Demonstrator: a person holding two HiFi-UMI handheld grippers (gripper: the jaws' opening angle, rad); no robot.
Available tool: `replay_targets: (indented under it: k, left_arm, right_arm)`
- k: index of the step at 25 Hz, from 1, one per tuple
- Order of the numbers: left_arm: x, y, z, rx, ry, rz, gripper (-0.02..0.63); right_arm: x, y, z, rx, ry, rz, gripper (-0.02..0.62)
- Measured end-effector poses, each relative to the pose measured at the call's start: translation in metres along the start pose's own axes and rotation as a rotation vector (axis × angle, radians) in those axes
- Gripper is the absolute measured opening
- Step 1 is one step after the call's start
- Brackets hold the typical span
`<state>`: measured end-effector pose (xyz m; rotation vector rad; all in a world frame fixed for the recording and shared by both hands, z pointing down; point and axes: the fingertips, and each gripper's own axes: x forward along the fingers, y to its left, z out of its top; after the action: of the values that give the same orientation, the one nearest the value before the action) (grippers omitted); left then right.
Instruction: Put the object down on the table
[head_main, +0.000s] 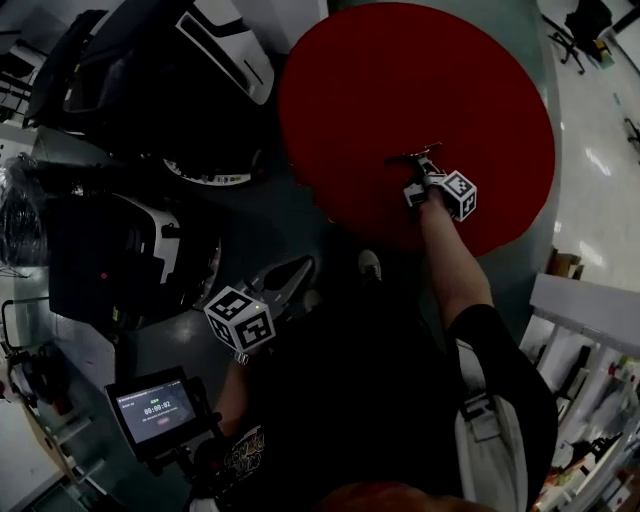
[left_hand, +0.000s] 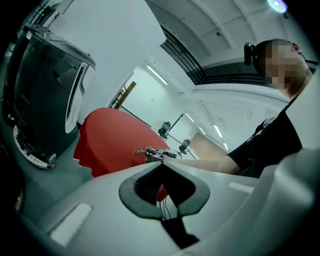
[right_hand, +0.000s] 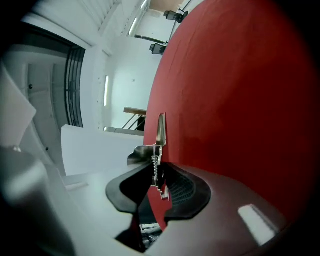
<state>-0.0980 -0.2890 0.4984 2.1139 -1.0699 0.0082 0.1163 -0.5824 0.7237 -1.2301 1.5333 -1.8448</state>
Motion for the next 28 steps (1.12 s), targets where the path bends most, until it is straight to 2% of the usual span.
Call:
replay_targets:
  k: [5,9,11,17,23,25,26,28]
  left_arm:
    - [0.021,0.009,-0.001,-0.040,-0.017,0.075,0.015]
    - [0.024,0.015,0.002,-0.065,-0.040,0.087,0.015]
    - [0.022,0.018,0.006,-0.071,-0.051,0.082,0.015]
    - [0.009,0.015,0.008,-0.065,-0.079,0.025,0.015]
    - [0.005,0.019,0.017,-0.044,-0.064,-0.048,0.015]
    - [0.002,0.019,0.018,-0.032,-0.055,-0.070,0.015]
    - [0.000,0.017,0.018,-0.027,-0.050,-0.082,0.015]
    - [-0.004,0.015,0.018,-0.019,-0.042,-0.108,0.015]
  right_arm:
    - [0.036,-0.012,0.015,0.081,0.040,-0.003,0.092]
    - [0.043,-0.017,0.011,0.099,0.068,-0.022,0.095]
    - [0.042,-0.018,0.010,0.096,0.067,-0.035,0.122]
    - [0.009,-0.037,0.004,0.026,0.048,-0.166,0.138]
    - [-0.019,-0.051,-0.014,-0.009,0.050,-0.228,0.141]
    - [-0.032,-0.053,-0.023,-0.007,0.042,-0.225,0.129]
    - [-0.040,-0.050,-0.028,-0.020,0.041,-0.210,0.073]
    - [-0.055,-0.033,-0.042,-0.094,0.061,-0.142,0.037]
